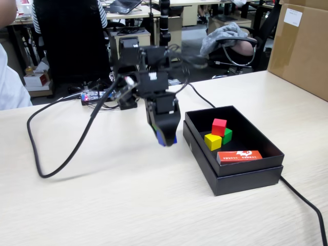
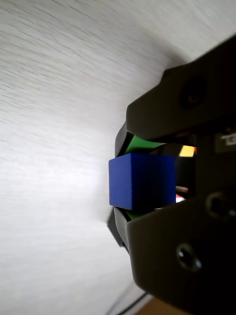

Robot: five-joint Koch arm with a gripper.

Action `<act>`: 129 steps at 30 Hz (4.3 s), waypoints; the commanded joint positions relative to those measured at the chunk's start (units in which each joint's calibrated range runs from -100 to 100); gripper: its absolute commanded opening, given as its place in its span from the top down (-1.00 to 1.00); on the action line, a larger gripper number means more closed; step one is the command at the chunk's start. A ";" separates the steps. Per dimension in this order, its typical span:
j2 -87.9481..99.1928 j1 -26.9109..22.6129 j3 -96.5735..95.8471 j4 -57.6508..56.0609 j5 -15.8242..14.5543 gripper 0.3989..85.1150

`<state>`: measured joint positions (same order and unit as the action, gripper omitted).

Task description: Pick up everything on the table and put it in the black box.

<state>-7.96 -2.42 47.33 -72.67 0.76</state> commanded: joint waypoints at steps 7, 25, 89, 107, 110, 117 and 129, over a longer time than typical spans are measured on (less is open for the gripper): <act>28.79 -9.57 -15.96 0.14 -6.11 0.98; 17.31 -14.51 -19.86 0.14 -10.35 0.98; 57.13 -2.74 -36.99 0.40 -6.45 -0.15; 96.72 2.34 -74.44 16.12 -4.59 -0.21; 101.08 2.34 -80.78 19.75 -4.54 -0.22; 107.73 2.54 -94.66 27.10 -3.27 -0.24; 107.96 2.88 -117.68 52.15 -2.05 -0.27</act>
<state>98.71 0.37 -69.06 -29.69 -2.22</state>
